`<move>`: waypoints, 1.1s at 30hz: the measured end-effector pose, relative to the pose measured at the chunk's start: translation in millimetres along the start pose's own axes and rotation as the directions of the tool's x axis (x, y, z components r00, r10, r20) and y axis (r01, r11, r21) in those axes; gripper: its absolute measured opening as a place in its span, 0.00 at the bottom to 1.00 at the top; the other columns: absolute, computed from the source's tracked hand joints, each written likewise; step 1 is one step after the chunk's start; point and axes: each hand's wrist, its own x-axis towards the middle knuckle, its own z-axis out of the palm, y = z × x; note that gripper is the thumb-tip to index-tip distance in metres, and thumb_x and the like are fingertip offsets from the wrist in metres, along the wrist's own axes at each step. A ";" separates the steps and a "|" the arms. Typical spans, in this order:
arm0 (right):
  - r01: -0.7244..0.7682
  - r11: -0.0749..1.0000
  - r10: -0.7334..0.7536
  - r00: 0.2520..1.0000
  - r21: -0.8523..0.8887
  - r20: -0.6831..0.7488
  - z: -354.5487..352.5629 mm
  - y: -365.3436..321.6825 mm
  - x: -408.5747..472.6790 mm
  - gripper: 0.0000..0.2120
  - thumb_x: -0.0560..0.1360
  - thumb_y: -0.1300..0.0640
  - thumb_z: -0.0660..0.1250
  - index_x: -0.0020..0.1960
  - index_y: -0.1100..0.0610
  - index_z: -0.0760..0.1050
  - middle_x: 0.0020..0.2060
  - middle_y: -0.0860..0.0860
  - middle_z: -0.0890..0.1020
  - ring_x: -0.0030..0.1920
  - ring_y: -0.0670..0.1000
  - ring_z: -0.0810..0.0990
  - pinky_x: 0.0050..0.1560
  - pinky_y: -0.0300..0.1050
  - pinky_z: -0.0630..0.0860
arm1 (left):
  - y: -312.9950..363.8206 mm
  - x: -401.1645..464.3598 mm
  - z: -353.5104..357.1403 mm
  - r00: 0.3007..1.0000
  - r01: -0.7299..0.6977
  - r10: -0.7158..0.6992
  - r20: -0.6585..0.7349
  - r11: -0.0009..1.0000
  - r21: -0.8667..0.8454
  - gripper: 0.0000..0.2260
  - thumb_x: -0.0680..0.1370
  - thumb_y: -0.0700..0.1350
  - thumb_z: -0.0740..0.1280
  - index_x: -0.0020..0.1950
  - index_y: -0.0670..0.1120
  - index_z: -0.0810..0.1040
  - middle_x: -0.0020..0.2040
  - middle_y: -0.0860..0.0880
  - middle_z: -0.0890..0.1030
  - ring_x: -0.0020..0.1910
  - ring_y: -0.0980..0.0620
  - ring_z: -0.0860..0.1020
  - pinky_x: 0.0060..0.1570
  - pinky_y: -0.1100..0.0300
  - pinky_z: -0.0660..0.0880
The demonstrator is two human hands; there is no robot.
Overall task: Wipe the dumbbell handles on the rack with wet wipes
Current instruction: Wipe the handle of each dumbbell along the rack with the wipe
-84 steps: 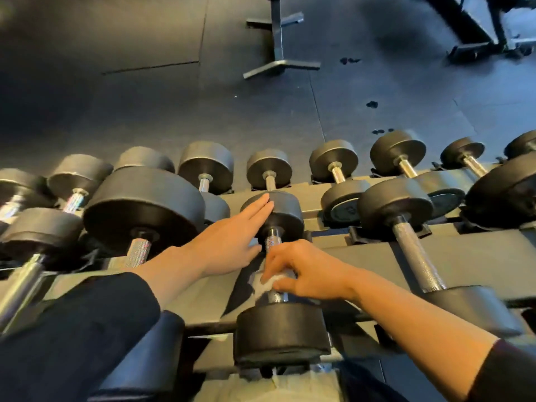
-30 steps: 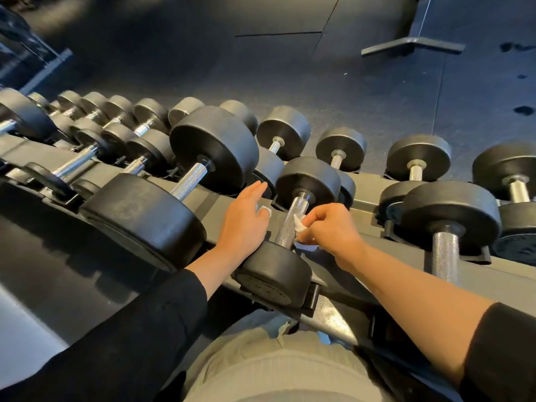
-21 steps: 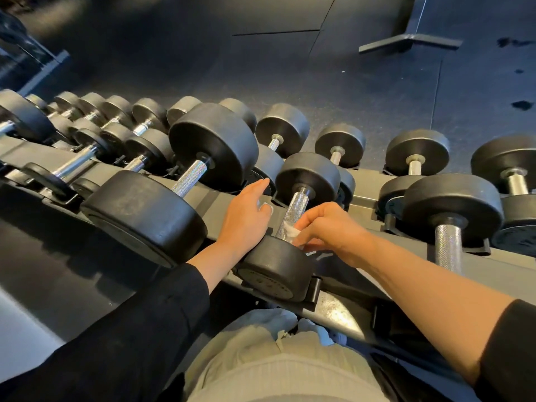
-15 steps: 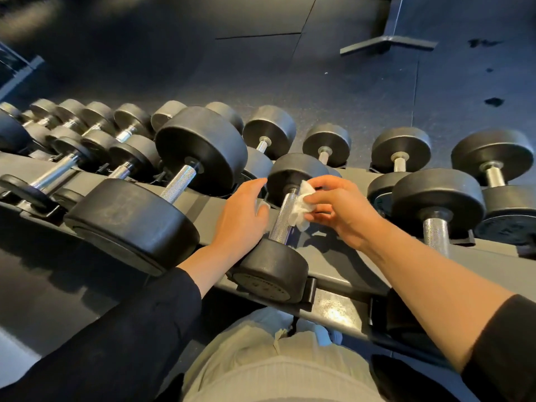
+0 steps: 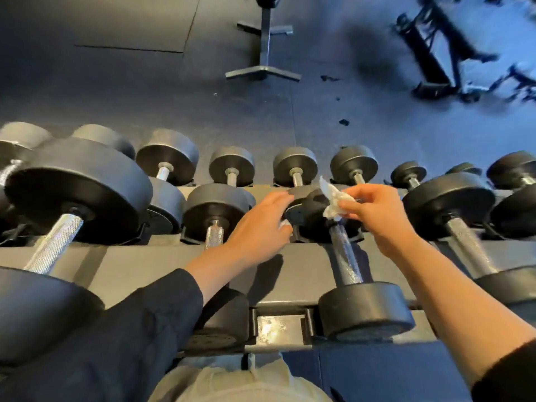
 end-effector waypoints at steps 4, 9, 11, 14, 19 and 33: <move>0.083 0.972 -0.072 0.996 -0.218 0.056 0.9 0.2 -7.3 0.05 0.73 0.65 0.69 0.45 0.57 0.82 0.42 0.53 0.83 0.45 0.51 0.82 0.52 0.50 0.79 | -8.4 12.8 21.3 0.988 0.015 -0.014 0.156 1.000 -0.006 0.27 0.79 0.41 0.61 0.77 0.48 0.57 0.77 0.50 0.58 0.75 0.51 0.58 0.71 0.58 0.57; 0.358 0.639 -0.155 0.927 -0.680 0.343 17.6 5.7 -9.9 0.14 0.72 0.64 0.67 0.55 0.55 0.80 0.55 0.52 0.79 0.56 0.52 0.74 0.58 0.43 0.72 | -18.5 14.3 39.0 0.976 0.068 -0.054 0.211 0.996 -0.061 0.29 0.79 0.40 0.60 0.78 0.50 0.53 0.78 0.51 0.56 0.75 0.50 0.57 0.71 0.58 0.56; 0.471 0.426 -0.085 0.871 -0.773 0.484 20.0 12.2 -10.2 0.16 0.74 0.61 0.65 0.61 0.53 0.77 0.60 0.49 0.76 0.60 0.51 0.68 0.60 0.42 0.69 | -19.5 13.0 42.8 0.977 0.044 -0.029 0.210 0.997 -0.070 0.30 0.79 0.40 0.61 0.78 0.51 0.51 0.78 0.51 0.54 0.76 0.50 0.56 0.72 0.56 0.56; 0.513 0.378 -0.042 0.841 -0.771 0.540 18.9 12.1 -14.9 0.16 0.75 0.58 0.63 0.62 0.54 0.76 0.64 0.47 0.75 0.61 0.50 0.65 0.61 0.40 0.66 | -18.1 10.9 44.3 0.976 0.011 0.008 0.218 0.996 -0.084 0.32 0.79 0.40 0.61 0.78 0.52 0.49 0.78 0.52 0.52 0.76 0.50 0.56 0.73 0.53 0.58; 0.461 0.325 -0.006 0.874 -0.826 0.486 17.4 12.9 -18.4 0.12 0.78 0.55 0.61 0.59 0.54 0.78 0.58 0.49 0.77 0.57 0.49 0.66 0.56 0.40 0.68 | -15.3 8.3 42.8 0.964 -0.018 0.035 0.264 0.998 -0.068 0.33 0.79 0.40 0.61 0.78 0.51 0.47 0.79 0.52 0.49 0.75 0.49 0.57 0.71 0.53 0.60; 0.321 0.558 0.214 0.835 -0.765 0.507 -1.5 -4.0 -39.4 0.09 0.74 0.62 0.67 0.52 0.54 0.83 0.53 0.48 0.81 0.50 0.43 0.73 0.50 0.28 0.69 | -20.1 11.5 41.8 0.953 -0.049 0.067 0.296 0.997 -0.068 0.33 0.79 0.37 0.60 0.78 0.51 0.47 0.79 0.52 0.48 0.76 0.48 0.56 0.70 0.53 0.61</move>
